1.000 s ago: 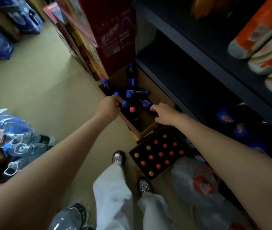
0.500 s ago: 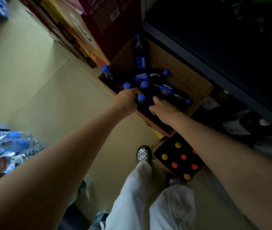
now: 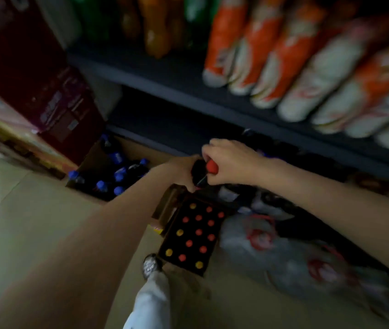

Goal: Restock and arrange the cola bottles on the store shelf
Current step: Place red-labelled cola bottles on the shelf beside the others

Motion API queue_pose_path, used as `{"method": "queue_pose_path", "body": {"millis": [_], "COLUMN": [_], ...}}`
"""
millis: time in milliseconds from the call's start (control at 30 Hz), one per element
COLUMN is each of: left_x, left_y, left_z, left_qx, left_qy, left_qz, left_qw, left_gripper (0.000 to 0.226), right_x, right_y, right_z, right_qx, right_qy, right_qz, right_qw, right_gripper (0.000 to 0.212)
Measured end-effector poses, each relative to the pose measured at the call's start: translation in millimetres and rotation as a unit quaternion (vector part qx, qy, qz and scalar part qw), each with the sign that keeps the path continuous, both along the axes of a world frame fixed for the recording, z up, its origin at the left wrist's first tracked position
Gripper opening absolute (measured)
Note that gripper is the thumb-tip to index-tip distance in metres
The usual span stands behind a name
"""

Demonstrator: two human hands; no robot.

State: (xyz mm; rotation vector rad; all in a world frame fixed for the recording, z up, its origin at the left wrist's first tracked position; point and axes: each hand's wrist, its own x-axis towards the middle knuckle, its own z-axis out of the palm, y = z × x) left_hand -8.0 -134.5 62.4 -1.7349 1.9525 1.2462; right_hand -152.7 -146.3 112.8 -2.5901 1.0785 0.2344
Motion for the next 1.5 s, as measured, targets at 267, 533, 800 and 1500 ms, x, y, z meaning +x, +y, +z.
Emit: {"method": "queue_pose_path", "body": {"millis": [267, 533, 800, 1500], "left_x": [-291.8, -582.7, -737.1, -1022.1], "left_y": [55.1, 154.3, 167.7, 56.9], "left_z": [182.9, 340.1, 392.4, 394.0], "left_qx": [-0.129, -0.237, -0.261, -0.144], "left_qy": [0.185, 0.409, 0.418, 0.45], "left_qz": [-0.135, -0.136, -0.239, -0.211], "left_qw": [0.965, 0.871, 0.836, 0.856], "left_gripper": [0.071, 0.054, 0.033, 0.052], "right_x": [-296.4, -535.8, -696.4, -990.4], "right_y": [102.5, 228.1, 293.1, 171.5], "right_z": [222.6, 396.4, 401.5, 320.0], "right_qx": [-0.115, -0.221, -0.167, -0.247], "right_qy": [-0.028, -0.139, -0.28, -0.285], "right_qz": [-0.187, -0.392, -0.568, -0.639], "right_qw": [0.975, 0.882, 0.756, 0.671], "right_gripper": [0.031, 0.032, 0.045, 0.073]}}
